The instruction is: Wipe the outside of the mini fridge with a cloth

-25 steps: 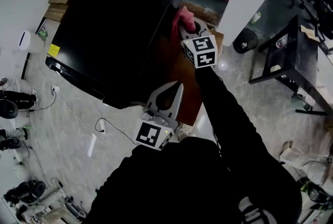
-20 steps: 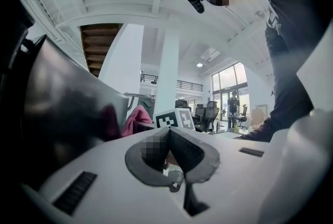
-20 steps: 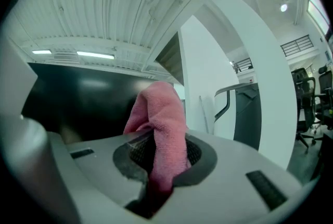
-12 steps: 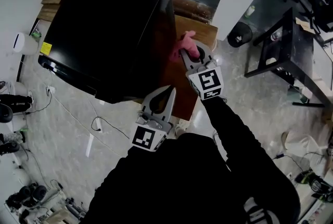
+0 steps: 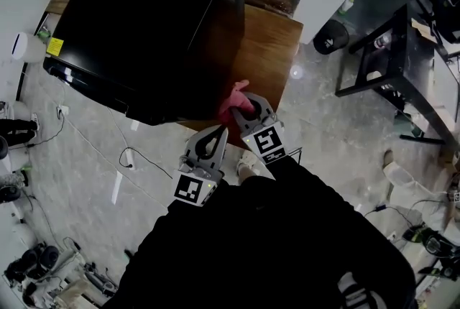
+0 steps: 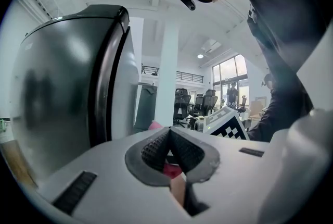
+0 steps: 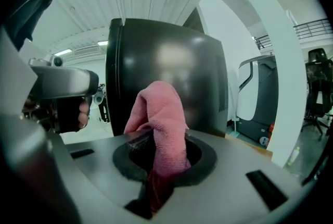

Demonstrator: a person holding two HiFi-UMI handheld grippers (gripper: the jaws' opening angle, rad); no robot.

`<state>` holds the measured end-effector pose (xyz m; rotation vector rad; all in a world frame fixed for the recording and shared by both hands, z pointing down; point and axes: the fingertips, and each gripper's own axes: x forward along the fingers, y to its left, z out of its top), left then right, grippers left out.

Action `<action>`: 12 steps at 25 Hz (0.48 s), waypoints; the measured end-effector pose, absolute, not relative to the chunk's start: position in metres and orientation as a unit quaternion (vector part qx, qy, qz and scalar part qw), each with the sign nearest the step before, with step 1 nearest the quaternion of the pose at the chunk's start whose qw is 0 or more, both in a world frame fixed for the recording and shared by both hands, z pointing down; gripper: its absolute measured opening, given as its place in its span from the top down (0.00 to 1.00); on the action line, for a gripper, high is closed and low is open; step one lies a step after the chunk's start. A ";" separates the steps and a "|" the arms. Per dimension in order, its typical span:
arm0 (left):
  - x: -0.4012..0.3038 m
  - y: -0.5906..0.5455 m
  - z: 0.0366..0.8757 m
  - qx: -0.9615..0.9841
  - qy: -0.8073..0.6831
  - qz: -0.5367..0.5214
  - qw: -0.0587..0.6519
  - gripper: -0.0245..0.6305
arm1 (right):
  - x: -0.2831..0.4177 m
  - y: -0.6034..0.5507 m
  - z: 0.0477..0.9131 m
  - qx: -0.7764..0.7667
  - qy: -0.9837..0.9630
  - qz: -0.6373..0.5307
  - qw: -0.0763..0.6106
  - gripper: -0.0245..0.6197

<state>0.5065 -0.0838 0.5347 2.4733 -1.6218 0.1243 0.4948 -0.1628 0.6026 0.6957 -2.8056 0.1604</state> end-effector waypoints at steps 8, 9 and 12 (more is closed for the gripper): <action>0.474 -0.064 0.569 0.809 -0.576 0.056 0.103 0.95 | 0.454 -0.132 0.654 0.189 -0.965 0.060 0.173 0.86; 0.471 -0.062 0.573 0.807 -0.579 0.055 0.106 0.95 | 0.449 -0.131 0.659 0.186 -0.964 0.060 0.179 0.86; 0.463 -0.057 0.580 0.802 -0.583 0.054 0.113 0.95 | 0.434 -0.129 0.671 0.178 -0.963 0.057 0.194 0.86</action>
